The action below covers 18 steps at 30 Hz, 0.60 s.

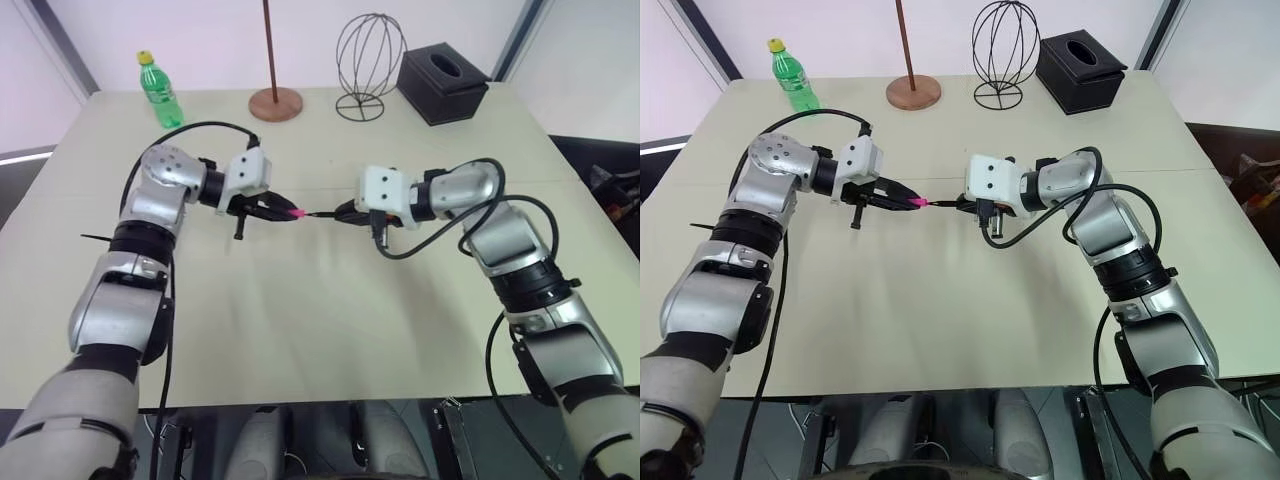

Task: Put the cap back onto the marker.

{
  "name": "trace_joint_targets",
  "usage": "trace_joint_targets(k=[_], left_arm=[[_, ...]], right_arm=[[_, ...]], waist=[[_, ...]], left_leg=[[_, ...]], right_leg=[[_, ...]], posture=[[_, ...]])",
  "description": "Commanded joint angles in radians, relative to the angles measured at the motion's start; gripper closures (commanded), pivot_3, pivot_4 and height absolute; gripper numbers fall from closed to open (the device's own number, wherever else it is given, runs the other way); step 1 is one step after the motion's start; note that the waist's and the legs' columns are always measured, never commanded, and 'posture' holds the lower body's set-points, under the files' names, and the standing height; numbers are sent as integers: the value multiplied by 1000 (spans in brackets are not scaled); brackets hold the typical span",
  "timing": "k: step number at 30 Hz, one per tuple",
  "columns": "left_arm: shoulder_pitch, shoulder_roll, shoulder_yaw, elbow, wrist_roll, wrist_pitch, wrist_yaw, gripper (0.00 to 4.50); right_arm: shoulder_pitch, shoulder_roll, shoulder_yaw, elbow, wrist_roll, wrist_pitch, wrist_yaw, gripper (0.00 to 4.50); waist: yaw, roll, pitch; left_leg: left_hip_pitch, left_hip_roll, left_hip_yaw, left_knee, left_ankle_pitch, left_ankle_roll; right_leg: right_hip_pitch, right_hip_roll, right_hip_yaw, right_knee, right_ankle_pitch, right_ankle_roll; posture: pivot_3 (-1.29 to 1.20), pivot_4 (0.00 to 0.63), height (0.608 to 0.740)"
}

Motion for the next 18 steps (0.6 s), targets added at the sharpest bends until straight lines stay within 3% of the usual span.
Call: trace_joint_targets(k=[1,18], left_arm=[[-11,0,26,-40,-27,1,1,3964],[4,-19,21,-78,-28,9,9,3964]], right_arm=[[-19,8,-6,-13,1,-15,-10,4500],[-26,27,-2,2,3,-21,-19,4500]], waist=[[0,0,0],[0,0,0]], left_leg=[[0,0,0,0,0,0],[0,0,0,0,0,0]], right_leg=[[0,0,0,0,0,0],[0,0,0,0,0,0]], posture=[[0,150,740],[0,150,740]])
